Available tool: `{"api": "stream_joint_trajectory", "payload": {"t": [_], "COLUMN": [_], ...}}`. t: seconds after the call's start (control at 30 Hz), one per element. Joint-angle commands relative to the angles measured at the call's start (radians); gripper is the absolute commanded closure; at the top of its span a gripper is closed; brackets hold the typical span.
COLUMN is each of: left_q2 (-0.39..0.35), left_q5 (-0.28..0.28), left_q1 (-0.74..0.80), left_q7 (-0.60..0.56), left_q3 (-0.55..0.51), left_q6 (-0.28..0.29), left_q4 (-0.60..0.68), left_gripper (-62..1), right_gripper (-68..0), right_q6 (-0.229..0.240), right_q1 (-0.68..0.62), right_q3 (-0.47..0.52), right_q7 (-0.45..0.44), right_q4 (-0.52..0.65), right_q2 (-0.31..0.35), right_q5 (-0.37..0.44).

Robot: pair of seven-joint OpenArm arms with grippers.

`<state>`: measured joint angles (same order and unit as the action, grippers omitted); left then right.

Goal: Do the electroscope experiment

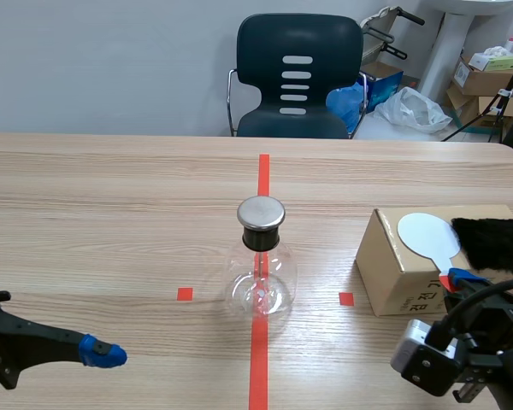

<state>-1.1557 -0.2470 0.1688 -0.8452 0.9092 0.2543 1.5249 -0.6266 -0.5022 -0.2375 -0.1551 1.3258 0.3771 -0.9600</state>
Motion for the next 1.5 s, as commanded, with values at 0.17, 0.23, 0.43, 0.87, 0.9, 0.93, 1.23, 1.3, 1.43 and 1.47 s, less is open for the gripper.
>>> {"api": "stream_joint_trajectory", "payload": {"t": [0.17, 0.23, 0.43, 0.87, 0.9, 0.93, 1.23, 1.3, 1.43, 1.47], "left_q2": [-0.009, -0.009, -0.009, -0.009, -0.009, -0.009, -0.009, -0.009, -0.009, -0.009], "left_q5": [-0.003, -0.003, -0.003, -0.003, -0.003, -0.003, -0.003, -0.003, -0.003, -0.003], "left_q1": [-0.003, -0.003, -0.003, -0.003, -0.003, -0.003, -0.003, -0.003, -0.003, -0.003], "left_q7": [-0.018, -0.018, -0.018, -0.018, -0.018, -0.018, -0.018, -0.018, -0.018, -0.018], "left_q3": [-0.003, -0.003, -0.003, -0.003, -0.003, -0.003, -0.003, -0.003, -0.003, -0.003], "left_q6": [0.001, 0.001, 0.001, 0.001, 0.001, 0.001, 0.001, 0.001, 0.001, 0.001], "left_q4": [0.020, 0.020, 0.020, 0.020, 0.020, 0.020, 0.020, 0.020, 0.020, 0.020], "left_gripper": [-34.3, -34.3, -34.3, -34.3, -34.3, -34.3, -34.3, -34.3, -34.3, -34.3], "right_gripper": [-1.0, -1.0, -1.0, -1.0, -1.0, -1.0, -1.0, -1.0, -1.0, -1.0], "right_q6": [0.042, 0.061, 0.105, 0.105, 0.105, 0.105, 0.105, 0.105, 0.105, 0.105], "right_q1": [0.001, 0.001, 0.001, 0.001, 0.001, 0.001, 0.001, 0.001, 0.001, 0.001], "right_q3": [0.008, 0.008, 0.008, 0.008, 0.008, 0.008, 0.008, 0.008, 0.008, 0.008], "right_q7": [0.003, 0.003, 0.003, 0.003, 0.003, 0.003, 0.003, 0.003, 0.003, 0.003], "right_q4": [0.018, 0.018, 0.018, 0.018, 0.018, 0.018, 0.018, 0.018, 0.018, 0.018], "right_q2": [0.011, 0.011, 0.011, 0.011, 0.011, 0.011, 0.011, 0.011, 0.011, 0.011], "right_q5": [0.003, 0.003, 0.003, 0.003, 0.003, 0.003, 0.003, 0.003, 0.003, 0.003]}}
